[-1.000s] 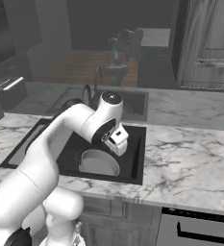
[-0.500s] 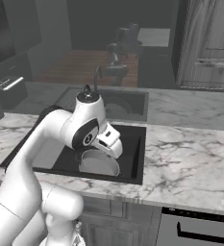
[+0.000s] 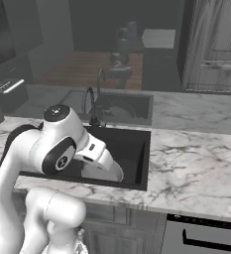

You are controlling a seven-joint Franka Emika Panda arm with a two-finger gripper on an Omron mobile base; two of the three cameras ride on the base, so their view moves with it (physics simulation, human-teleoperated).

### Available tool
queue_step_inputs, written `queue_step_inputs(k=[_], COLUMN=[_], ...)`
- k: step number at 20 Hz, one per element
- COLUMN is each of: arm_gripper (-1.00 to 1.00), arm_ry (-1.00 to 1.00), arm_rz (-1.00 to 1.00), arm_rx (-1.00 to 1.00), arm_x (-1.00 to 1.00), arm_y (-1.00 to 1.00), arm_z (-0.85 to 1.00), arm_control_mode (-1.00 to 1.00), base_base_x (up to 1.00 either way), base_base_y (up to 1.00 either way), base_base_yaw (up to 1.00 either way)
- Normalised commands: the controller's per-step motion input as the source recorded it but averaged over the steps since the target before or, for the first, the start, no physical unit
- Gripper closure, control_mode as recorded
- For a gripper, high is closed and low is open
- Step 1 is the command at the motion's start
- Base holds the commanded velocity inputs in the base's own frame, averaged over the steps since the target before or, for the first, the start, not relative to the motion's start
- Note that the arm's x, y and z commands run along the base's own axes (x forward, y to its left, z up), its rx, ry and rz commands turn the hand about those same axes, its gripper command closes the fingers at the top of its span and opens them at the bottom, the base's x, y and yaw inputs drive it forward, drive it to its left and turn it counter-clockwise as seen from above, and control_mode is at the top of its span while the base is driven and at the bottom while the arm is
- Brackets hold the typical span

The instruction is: Pick the pot and mug and place them in the sink. Then turn on the water.

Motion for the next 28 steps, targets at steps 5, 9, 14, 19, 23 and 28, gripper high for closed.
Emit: queue_step_inputs(k=[5, 9, 14, 19, 23, 28], arm_gripper=[-1.0, -1.0, -1.0, -1.0, -1.0, -1.0], arm_ry=[-0.04, 0.0, 0.0, 0.0, 0.0, 0.0], arm_rz=[0.07, 0.05, 0.0, 0.0, 0.0, 0.0], arm_rx=[0.0, 0.0, 0.0, 0.0, 0.0, 0.0], arm_x=[-0.48, -0.16, 0.0, 0.0, 0.0, 0.0], arm_y=[0.34, 0.16, 0.0, 0.0, 0.0, 0.0], arm_z=[0.27, 0.03, 0.0, 0.0, 0.0, 0.0], arm_control_mode=[-1.0, -1.0, -1.0, -1.0, 1.0, 1.0], base_base_x=[0.0, 0.0, 0.0, 0.0, 0.0, -0.85], base_base_y=[0.0, 0.0, 0.0, 0.0, 0.0, -0.44], base_base_yaw=[0.0, 0.0, 0.0, 0.0, 0.0, -0.09])
